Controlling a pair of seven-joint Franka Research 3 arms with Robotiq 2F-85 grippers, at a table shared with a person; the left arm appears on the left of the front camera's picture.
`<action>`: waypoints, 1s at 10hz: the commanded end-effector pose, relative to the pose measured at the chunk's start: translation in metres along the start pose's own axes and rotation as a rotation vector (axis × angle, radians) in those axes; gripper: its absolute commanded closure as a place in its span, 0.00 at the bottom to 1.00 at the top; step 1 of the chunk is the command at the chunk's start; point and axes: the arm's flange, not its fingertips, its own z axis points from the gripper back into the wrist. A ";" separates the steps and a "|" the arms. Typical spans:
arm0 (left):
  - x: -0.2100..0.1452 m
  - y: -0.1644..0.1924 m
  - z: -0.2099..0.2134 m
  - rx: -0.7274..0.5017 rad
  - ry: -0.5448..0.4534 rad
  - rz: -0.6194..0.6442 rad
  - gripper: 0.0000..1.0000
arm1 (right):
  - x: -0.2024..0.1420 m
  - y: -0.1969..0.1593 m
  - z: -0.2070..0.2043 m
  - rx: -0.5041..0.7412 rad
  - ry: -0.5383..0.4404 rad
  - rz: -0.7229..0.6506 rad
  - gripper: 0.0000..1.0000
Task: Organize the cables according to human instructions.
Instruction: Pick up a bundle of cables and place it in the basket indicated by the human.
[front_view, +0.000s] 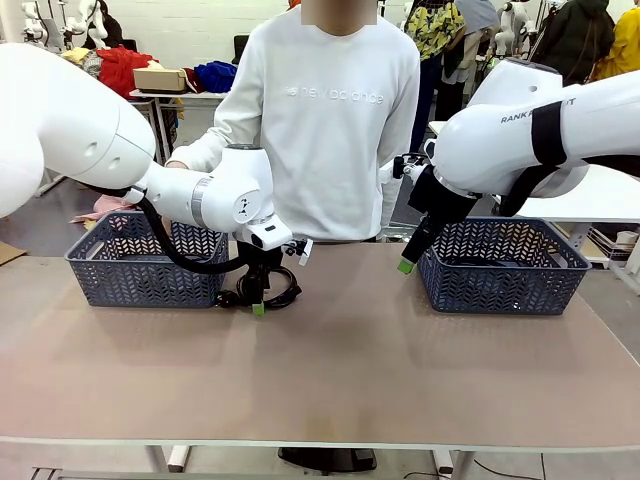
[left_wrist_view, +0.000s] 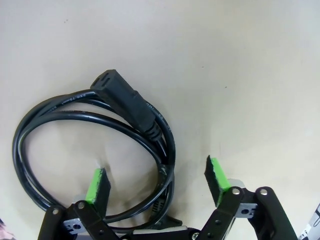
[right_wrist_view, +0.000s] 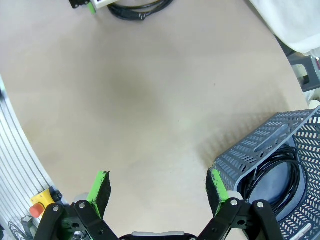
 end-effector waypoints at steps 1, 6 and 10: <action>0.000 0.004 -0.001 0.012 0.022 0.012 0.18 | 0.001 0.000 0.002 -0.003 -0.004 0.007 0.00; 0.000 0.006 -0.001 0.002 0.017 0.018 0.73 | 0.001 0.000 0.002 -0.003 -0.004 0.007 0.00; 0.000 0.005 0.000 -0.004 0.007 0.013 1.00 | 0.001 0.000 0.002 -0.003 -0.004 0.007 0.00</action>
